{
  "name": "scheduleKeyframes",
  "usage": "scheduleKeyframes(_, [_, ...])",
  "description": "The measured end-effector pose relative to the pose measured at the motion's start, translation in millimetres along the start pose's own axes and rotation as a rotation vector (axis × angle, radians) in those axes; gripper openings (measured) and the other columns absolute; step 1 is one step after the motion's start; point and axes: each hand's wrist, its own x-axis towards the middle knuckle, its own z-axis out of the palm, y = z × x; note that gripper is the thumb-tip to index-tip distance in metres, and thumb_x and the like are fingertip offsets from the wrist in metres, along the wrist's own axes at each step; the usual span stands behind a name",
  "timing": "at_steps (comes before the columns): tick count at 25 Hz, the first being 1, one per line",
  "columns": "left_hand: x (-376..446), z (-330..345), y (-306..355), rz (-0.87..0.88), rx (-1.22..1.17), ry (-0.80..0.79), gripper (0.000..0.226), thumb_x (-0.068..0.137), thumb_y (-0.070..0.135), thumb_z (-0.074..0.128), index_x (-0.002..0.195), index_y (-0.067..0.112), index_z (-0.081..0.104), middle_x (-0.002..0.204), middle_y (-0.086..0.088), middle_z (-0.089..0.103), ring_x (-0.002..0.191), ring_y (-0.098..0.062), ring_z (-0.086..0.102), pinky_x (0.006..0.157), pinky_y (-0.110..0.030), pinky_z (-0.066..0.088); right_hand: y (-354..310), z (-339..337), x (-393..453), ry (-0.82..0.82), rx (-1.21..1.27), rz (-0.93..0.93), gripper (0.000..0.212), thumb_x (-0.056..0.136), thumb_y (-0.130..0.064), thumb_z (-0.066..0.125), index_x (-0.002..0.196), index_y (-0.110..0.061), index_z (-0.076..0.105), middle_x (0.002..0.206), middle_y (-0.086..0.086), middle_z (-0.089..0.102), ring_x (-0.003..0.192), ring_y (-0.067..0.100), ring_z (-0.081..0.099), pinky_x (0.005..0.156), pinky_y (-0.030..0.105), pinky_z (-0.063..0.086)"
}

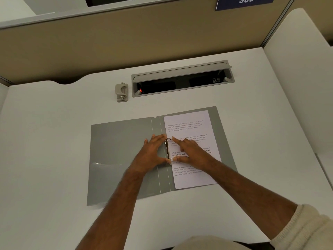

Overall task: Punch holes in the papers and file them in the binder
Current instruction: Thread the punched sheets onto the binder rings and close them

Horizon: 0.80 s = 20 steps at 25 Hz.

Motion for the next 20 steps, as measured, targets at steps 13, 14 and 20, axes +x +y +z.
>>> scheduleKeyframes(13, [-28.4, 14.3, 7.7, -0.014, -0.063, 0.063, 0.1, 0.09, 0.042, 0.074, 0.163, 0.023, 0.01, 0.171, 0.003, 0.011, 0.158, -0.017, 0.004, 0.128, -0.039, 0.004, 14.7, 8.7, -55.2, 0.173, 0.136, 0.097, 0.072, 0.093, -0.049, 0.065, 0.151, -0.023, 0.032, 0.136, -0.002, 0.047, 0.116, 0.007, 0.042, 0.109, 0.035, 0.043])
scheduleKeyframes(14, [-32.3, 16.5, 9.5, -0.017, -0.08, 0.092, 0.099, 0.09, 0.041, 0.075, 0.163, 0.023, 0.01, 0.171, 0.004, 0.011, 0.158, -0.015, 0.005, 0.129, -0.039, 0.007, 15.7, 7.6, -59.4, 0.186, 0.132, 0.099, 0.071, 0.093, -0.047, 0.065, 0.151, -0.021, 0.033, 0.136, -0.001, 0.047, 0.115, 0.006, 0.042, 0.109, 0.034, 0.042])
scheduleKeyframes(20, [-54.8, 40.7, 27.2, 0.042, -0.079, 0.332, 0.09, 0.086, 0.034, 0.08, 0.157, 0.014, 0.029, 0.163, -0.001, 0.029, 0.15, -0.017, 0.022, 0.121, -0.026, 0.025, 29.7, 8.5, -87.1, 0.276, 0.074, 0.156, 0.067, 0.092, -0.047, 0.066, 0.147, -0.018, 0.04, 0.139, 0.004, 0.048, 0.122, 0.018, 0.047, 0.105, 0.037, 0.045])
